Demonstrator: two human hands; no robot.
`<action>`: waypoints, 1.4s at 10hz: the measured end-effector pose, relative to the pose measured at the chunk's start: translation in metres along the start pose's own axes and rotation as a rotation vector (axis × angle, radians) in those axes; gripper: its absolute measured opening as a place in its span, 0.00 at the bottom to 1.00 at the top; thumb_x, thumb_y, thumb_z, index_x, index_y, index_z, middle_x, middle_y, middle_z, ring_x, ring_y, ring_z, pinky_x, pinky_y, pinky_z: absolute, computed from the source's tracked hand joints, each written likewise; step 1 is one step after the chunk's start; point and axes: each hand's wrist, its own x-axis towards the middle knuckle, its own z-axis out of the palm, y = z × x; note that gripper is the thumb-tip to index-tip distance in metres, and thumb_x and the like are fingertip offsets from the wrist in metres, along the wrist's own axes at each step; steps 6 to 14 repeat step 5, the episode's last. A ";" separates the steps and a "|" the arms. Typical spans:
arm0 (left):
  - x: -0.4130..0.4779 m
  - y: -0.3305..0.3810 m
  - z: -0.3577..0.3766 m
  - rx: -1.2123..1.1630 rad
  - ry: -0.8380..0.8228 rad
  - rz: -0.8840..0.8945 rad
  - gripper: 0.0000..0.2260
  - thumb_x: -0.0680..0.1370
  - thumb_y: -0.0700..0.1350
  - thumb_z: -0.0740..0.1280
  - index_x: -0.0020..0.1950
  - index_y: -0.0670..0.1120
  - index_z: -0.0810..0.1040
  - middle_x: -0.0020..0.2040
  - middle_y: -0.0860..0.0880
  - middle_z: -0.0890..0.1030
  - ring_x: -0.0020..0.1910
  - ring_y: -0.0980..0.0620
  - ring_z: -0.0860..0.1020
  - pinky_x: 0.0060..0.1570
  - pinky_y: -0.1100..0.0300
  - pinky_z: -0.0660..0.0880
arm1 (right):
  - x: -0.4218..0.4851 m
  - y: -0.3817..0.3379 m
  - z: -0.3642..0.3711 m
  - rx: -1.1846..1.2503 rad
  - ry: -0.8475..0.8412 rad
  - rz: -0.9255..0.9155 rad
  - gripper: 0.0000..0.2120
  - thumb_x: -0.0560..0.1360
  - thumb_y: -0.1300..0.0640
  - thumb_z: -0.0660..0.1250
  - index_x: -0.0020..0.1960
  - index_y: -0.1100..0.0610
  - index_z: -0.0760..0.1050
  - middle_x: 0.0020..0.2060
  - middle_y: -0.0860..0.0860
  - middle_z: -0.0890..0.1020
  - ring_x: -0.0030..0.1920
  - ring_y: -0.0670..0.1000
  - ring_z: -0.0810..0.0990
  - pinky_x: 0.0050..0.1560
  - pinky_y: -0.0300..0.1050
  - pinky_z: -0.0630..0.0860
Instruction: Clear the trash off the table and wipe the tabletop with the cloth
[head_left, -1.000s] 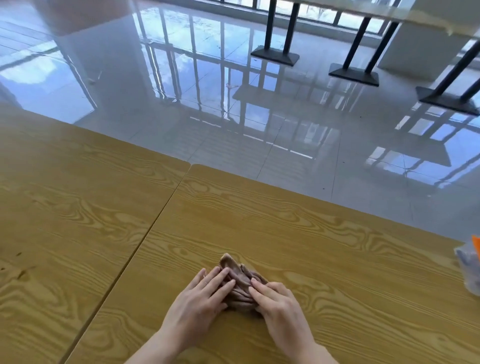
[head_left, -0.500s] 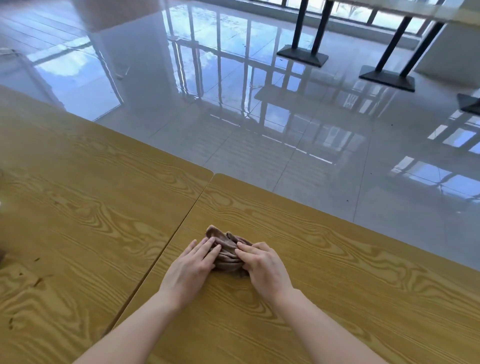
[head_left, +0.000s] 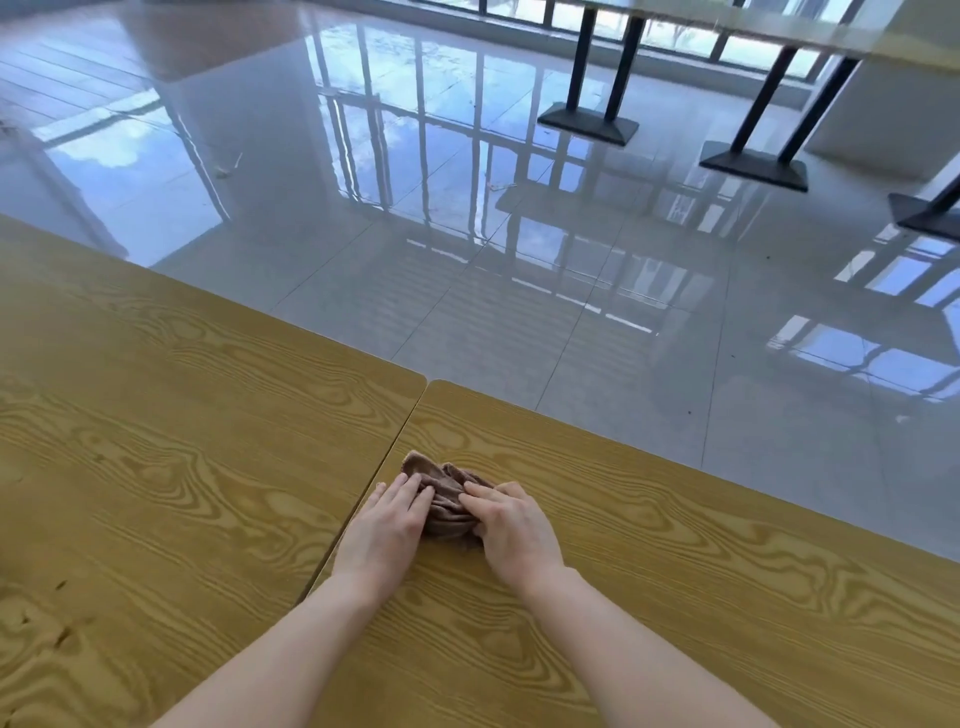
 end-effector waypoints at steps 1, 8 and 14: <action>0.004 0.014 -0.023 0.040 -0.117 -0.062 0.23 0.79 0.39 0.58 0.74 0.46 0.67 0.76 0.45 0.66 0.76 0.45 0.61 0.74 0.43 0.55 | -0.002 -0.006 -0.014 0.010 -0.168 0.056 0.25 0.77 0.60 0.66 0.72 0.48 0.69 0.74 0.45 0.67 0.70 0.53 0.64 0.70 0.50 0.64; 0.008 0.091 -0.109 0.070 -0.066 -0.016 0.33 0.78 0.60 0.58 0.79 0.50 0.52 0.80 0.43 0.52 0.79 0.43 0.47 0.74 0.37 0.49 | -0.080 0.018 -0.106 0.106 0.112 0.243 0.30 0.76 0.52 0.69 0.76 0.50 0.64 0.75 0.49 0.66 0.75 0.53 0.61 0.73 0.48 0.61; 0.008 0.091 -0.109 0.070 -0.066 -0.016 0.33 0.78 0.60 0.58 0.79 0.50 0.52 0.80 0.43 0.52 0.79 0.43 0.47 0.74 0.37 0.49 | -0.080 0.018 -0.106 0.106 0.112 0.243 0.30 0.76 0.52 0.69 0.76 0.50 0.64 0.75 0.49 0.66 0.75 0.53 0.61 0.73 0.48 0.61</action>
